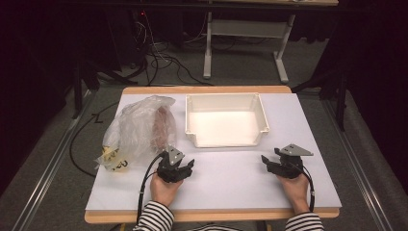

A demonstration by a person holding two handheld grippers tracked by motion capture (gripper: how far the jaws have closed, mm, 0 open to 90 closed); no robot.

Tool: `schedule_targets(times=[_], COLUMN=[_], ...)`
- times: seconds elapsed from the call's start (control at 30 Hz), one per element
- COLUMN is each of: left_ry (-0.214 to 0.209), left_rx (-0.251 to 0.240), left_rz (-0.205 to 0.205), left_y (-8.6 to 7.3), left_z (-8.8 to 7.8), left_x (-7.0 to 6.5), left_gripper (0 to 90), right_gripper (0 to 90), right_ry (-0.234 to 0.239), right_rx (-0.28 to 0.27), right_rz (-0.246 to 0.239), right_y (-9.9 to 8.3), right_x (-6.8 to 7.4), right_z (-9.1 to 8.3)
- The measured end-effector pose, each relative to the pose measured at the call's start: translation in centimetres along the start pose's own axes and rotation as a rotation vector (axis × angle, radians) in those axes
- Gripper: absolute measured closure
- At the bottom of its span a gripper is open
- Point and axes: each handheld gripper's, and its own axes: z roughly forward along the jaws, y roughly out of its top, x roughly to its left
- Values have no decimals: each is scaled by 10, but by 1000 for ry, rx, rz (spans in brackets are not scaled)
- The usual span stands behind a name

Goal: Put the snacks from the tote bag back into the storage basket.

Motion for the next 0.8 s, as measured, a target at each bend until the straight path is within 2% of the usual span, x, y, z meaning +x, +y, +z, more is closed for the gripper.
schedule_targets(times=[0.17,0.2,0.3,0.57,0.73,0.8], left_ry=[-5,9,18,43,94,100], left_rx=[-11,-8,-4,9,1,-2], left_rz=[9,23,26,10,19,17], left_y=[8,12,16,25,31,32], left_z=[-11,-16,-20,-35,-44,-46], left_x=[-2,-3,-3,7,17,19], left_gripper=[434,432,425,394,347,332], right_gripper=[358,357,358,354,360,362], right_ry=[-2,-2,-3,-5,-14,-16], right_rx=[0,6,13,8,-10,-16], right_rz=[-4,-5,-5,-12,-18,-22], right_y=[0,0,0,0,0,-1], right_x=[0,0,1,0,2,2], right_z=[0,1,1,1,-1,-2])
